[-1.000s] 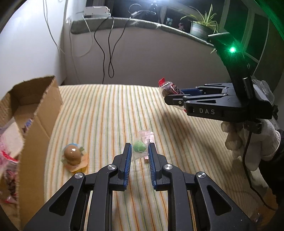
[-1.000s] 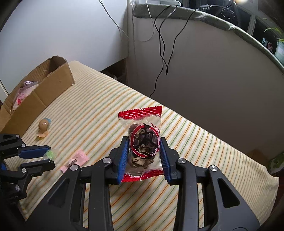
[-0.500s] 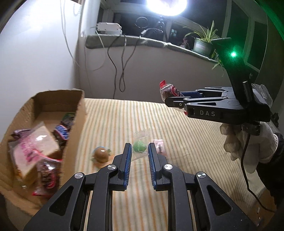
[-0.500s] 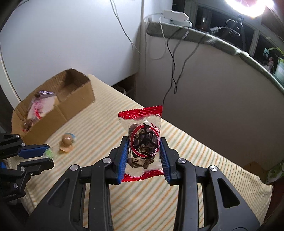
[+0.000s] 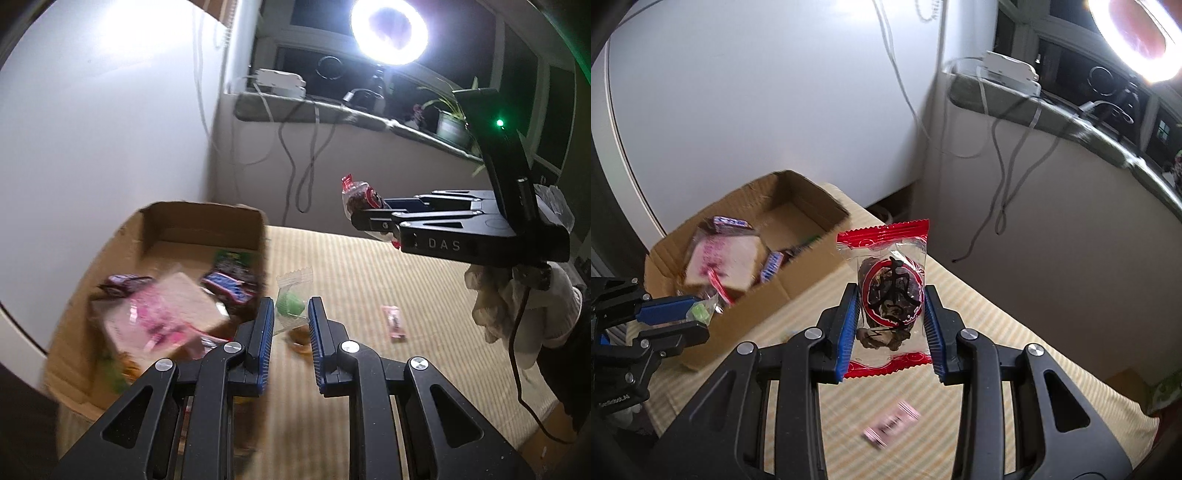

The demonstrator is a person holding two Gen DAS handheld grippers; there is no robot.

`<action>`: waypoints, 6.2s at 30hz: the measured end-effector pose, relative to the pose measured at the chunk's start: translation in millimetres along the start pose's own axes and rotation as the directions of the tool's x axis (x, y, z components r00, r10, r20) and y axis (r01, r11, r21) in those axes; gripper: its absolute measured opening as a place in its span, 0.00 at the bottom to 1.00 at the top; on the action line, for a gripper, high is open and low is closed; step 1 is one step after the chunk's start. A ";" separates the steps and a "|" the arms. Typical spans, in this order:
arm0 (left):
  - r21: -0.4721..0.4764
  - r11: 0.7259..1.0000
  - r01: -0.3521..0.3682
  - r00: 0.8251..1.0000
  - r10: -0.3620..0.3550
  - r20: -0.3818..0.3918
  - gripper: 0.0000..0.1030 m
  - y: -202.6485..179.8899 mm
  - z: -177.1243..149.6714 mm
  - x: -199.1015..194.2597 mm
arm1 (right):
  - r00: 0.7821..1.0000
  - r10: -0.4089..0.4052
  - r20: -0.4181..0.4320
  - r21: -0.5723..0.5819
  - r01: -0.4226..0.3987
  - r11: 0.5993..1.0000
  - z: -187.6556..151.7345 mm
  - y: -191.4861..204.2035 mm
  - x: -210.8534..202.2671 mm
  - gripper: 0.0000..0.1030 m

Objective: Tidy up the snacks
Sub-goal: 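Carry both snacks into the box and open both tools, then lift both open tools out of the box toward the remaining snacks, then lower the left tool over the chocolate egg while the right tool approaches the pink candy, then grasp the foil chocolate egg with the left tool while the right grasps the pink candy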

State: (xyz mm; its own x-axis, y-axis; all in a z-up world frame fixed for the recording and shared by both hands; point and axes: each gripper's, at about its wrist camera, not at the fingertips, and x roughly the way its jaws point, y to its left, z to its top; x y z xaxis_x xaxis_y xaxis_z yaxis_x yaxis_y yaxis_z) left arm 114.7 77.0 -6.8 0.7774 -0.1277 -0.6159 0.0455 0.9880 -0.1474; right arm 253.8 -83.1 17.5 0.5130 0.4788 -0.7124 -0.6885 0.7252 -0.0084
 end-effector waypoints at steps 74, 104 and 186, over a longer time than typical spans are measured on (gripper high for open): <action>-0.047 0.989 -0.142 0.989 0.143 0.022 0.62 69.2 4.5 -13.9 | 0.995 0.092 -0.031 -0.080 -0.094 0.992 67.0 91.2 65.9 0.84; -0.003 0.998 -0.056 0.998 0.056 0.029 0.57 -4.5 -19.5 -23.2 | 1.000 0.021 0.001 0.038 -0.021 0.999 -28.8 -10.2 -37.3 0.84; 0.011 0.985 -0.175 0.968 0.174 -0.178 0.24 -67.6 -15.5 129.7 | 0.984 0.105 -0.147 0.045 -0.100 0.994 -119.4 -58.7 19.5 0.22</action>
State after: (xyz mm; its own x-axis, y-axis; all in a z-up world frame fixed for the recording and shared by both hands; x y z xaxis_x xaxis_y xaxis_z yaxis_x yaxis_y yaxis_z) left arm 202.8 -7.7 -88.8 0.6491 0.0330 -0.7600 -0.0845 0.9960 -0.0289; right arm 243.1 -175.4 -79.7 0.3566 0.4747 -0.8047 -0.7123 0.6954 0.0945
